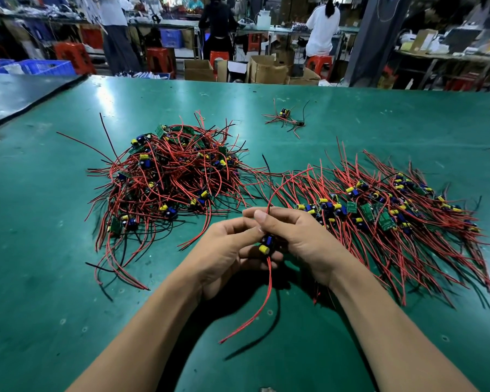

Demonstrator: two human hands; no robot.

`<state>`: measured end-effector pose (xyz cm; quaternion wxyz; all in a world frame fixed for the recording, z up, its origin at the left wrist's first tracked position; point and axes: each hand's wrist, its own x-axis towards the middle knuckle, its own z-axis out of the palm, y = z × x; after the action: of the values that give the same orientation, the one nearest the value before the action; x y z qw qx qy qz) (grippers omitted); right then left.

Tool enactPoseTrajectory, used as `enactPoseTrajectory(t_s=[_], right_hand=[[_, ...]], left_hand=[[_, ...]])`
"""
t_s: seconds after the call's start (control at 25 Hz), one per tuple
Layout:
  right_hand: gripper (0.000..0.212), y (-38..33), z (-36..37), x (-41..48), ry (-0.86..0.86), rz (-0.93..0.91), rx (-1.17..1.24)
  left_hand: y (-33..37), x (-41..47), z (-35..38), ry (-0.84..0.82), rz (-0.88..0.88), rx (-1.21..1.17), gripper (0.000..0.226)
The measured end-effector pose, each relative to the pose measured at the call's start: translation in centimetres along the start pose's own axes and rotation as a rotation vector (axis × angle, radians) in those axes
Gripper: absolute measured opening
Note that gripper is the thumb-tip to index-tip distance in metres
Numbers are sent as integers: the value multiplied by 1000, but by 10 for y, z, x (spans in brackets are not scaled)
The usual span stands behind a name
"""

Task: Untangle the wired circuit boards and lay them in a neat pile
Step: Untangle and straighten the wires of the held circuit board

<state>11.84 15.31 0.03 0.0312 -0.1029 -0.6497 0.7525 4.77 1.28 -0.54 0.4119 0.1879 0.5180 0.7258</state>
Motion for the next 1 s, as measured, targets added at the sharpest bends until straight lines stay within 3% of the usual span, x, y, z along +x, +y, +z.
enactPoseTrajectory(t_s=[0.16, 0.24, 0.4, 0.6, 0.8, 1.0], right_hand=[[34, 2, 1, 0, 11, -45, 4], [34, 3, 2, 1, 84, -71, 14], [29, 6, 1, 8, 289, -120, -2], [30, 1, -14, 14, 576, -207, 92], [45, -2, -12, 14, 528, -87, 250], [36, 7, 6, 7, 264, 55, -52]], left_hand=[[-1, -1, -1, -37, 11, -9, 31], [1, 0, -1, -29, 20, 12, 25], [2, 1, 1, 0, -11, 61, 11], [-2, 0, 7, -91, -55, 172, 5], [-8, 2, 8, 19, -13, 310, 7], [-10, 3, 4, 156, 141, 386, 20]])
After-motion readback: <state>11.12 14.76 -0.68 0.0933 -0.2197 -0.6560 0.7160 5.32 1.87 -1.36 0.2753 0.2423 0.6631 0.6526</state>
